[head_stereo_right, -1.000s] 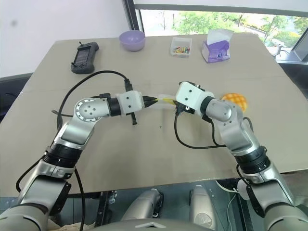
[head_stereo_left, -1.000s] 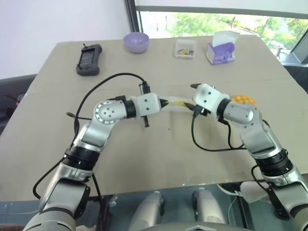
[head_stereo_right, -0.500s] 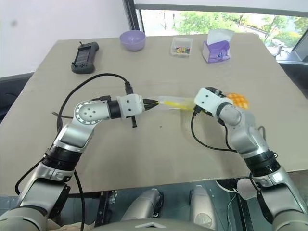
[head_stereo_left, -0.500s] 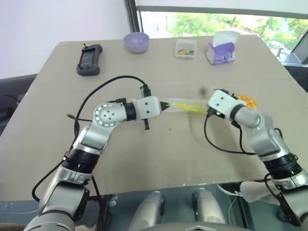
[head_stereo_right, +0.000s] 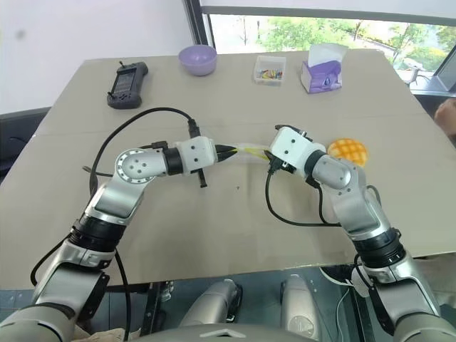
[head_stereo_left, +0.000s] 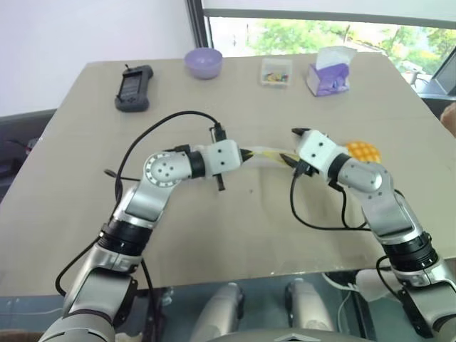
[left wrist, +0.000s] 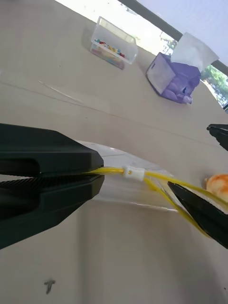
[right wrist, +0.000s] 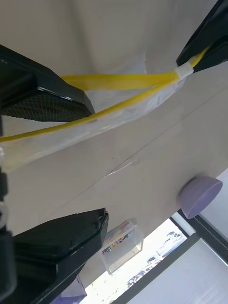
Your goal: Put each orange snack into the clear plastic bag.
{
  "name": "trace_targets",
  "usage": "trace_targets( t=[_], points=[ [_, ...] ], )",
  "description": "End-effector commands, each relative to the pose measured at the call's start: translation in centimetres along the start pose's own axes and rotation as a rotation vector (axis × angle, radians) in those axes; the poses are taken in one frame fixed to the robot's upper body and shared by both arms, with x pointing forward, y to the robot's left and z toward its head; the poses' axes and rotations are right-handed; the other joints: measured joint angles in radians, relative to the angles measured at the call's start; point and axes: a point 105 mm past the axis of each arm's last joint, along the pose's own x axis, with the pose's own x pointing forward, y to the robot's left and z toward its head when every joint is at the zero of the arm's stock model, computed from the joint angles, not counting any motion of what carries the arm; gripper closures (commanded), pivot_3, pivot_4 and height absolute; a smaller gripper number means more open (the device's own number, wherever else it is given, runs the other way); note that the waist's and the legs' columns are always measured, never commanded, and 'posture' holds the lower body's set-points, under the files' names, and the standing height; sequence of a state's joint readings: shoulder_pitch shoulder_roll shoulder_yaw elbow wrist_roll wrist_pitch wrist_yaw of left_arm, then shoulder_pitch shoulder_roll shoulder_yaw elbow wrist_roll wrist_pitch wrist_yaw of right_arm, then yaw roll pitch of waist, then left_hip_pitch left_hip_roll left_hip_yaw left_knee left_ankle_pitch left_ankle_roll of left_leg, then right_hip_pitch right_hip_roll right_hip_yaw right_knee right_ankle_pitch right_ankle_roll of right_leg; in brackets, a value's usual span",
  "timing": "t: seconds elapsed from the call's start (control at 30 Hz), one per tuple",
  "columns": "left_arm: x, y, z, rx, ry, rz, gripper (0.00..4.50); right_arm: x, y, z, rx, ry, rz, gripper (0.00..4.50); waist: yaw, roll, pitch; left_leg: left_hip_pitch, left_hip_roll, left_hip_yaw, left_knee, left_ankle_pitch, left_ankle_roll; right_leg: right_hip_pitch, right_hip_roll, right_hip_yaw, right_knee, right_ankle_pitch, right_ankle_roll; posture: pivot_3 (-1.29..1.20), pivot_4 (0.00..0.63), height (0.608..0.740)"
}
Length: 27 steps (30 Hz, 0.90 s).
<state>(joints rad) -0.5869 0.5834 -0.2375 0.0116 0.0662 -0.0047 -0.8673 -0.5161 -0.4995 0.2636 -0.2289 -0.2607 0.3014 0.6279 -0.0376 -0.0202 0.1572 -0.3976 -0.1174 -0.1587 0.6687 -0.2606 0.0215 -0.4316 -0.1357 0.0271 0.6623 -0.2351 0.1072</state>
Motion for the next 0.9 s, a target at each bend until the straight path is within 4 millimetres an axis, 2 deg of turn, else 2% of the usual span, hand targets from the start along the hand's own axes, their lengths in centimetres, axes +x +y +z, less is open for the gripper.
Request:
trace_targets(
  t=[0.03, 0.2, 0.23, 0.3, 0.4, 0.47, 0.63, 0.9],
  points=[
    [-0.4, 1.4, -0.2, 0.009, 0.034, 0.055, 4.50, -1.5, -1.5, 1.5, -0.049, -0.067, -0.019, 1.37, 0.000, 0.000, 0.000, 0.000, 0.000, 0.000, 0.000, 0.000, 0.000, 0.000, 0.000, 0.000, 0.000, 0.000, 0.000, 0.00, 0.150, 0.740],
    [-0.4, 1.5, -1.1, -0.020, 0.076, 0.077, 4.50, -3.8, -2.0, 1.0, -0.012, -0.097, -0.018, 1.37, 0.003, 0.000, 0.000, 0.000, 0.000, 0.000, 0.000, 0.000, 0.000, 0.000, 0.000, 0.000, 0.000, 0.000, 0.000, 0.00, 0.150, 0.740],
    [-0.4, 1.6, -1.2, -0.026, 0.080, 0.083, 4.50, -4.2, -2.1, 0.9, -0.007, -0.099, -0.020, 1.58, 0.003, 0.000, 0.000, 0.000, 0.000, 0.000, 0.000, 0.000, 0.000, 0.000, 0.000, 0.000, 0.000, 0.000, 0.000, 0.00, 0.150, 0.740],
    [-0.3, 1.7, -1.3, -0.028, 0.083, 0.087, 4.50, -4.6, -1.9, 0.9, 0.026, -0.107, -0.009, 2.20, 0.000, 0.000, 0.000, 0.000, 0.000, 0.000, 0.000, 0.000, 0.000, 0.000, 0.000, 0.000, 0.000, 0.000, 0.000, 0.00, 0.150, 0.740],
    [-0.1, 1.9, -1.0, -0.027, 0.076, 0.093, 4.50, -4.5, -1.3, 1.0, 0.063, -0.112, 0.020, 3.68, -0.001, 0.000, 0.000, 0.000, 0.000, 0.000, 0.000, 0.000, 0.000, 0.000, 0.000, 0.000, 0.000, 0.000, 0.000, 0.00, 0.150, 0.740],
    [0.1, 2.0, -0.8, -0.029, 0.067, 0.097, 4.50, -4.1, -0.7, 1.2, 0.086, -0.112, 0.025, 4.42, 0.000, 0.000, 0.000, 0.000, 0.001, 0.000, 0.000, 0.000, 0.000, 0.000, 0.000, 0.000, 0.000, 0.000, 0.000, 0.00, 0.150, 0.740],
    [0.3, 2.0, -0.2, -0.021, 0.044, 0.096, 4.50, -2.4, 0.6, 0.8, 0.145, -0.076, 0.018, 4.42, 0.000, 0.000, 0.000, 0.000, 0.000, 0.000, 0.000, 0.000, 0.000, 0.000, 0.000, 0.000, 0.000, 0.000, 0.000, 0.00, 0.150, 0.740],
    [0.5, 0.5, 1.2, 0.000, -0.022, 0.054, 4.50, -0.5, 0.6, -1.0, 0.181, 0.003, -0.060, 4.42, 0.000, 0.000, 0.000, 0.000, 0.000, 0.000, 0.000, 0.000, 0.000, 0.000, 0.000, 0.000, 0.000, 0.000, 0.000, 0.00, 0.150, 0.740]
  ],
)
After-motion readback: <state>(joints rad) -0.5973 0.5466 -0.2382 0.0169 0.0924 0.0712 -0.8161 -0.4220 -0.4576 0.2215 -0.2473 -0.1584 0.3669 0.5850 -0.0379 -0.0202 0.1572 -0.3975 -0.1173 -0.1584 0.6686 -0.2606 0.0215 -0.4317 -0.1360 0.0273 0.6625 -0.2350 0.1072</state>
